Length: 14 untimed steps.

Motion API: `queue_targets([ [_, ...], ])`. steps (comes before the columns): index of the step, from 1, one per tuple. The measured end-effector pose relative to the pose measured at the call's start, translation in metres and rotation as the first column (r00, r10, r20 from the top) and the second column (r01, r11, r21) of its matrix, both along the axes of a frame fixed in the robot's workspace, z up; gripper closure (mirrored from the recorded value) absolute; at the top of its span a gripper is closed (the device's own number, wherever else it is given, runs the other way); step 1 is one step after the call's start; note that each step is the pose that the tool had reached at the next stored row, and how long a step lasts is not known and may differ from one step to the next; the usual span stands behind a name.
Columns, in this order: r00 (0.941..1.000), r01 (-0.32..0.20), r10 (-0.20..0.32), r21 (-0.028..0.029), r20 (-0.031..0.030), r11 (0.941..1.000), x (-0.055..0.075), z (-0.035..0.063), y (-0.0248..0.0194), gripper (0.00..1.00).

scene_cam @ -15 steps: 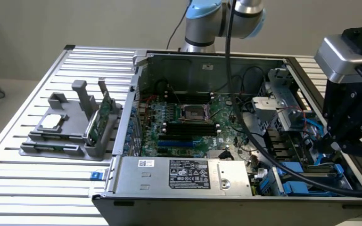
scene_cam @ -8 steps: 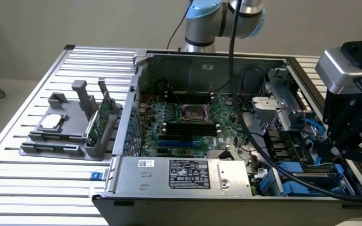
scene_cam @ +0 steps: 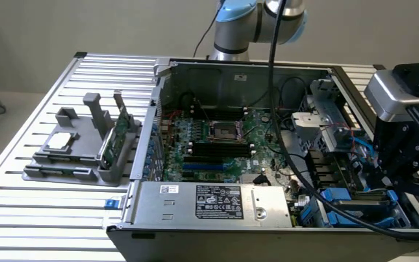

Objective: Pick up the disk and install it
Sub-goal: 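Pick up the disk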

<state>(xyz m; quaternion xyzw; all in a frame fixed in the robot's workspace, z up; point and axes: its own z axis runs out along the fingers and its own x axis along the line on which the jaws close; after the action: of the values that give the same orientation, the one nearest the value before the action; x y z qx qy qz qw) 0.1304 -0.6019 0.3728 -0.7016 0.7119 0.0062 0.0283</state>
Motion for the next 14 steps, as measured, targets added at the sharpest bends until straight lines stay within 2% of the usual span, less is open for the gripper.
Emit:
queue_targets([
  [14,1.0000,0.000,0.000,-0.0001,0.0000,1.0000,0.005,-0.0253,0.0006,0.89],
])
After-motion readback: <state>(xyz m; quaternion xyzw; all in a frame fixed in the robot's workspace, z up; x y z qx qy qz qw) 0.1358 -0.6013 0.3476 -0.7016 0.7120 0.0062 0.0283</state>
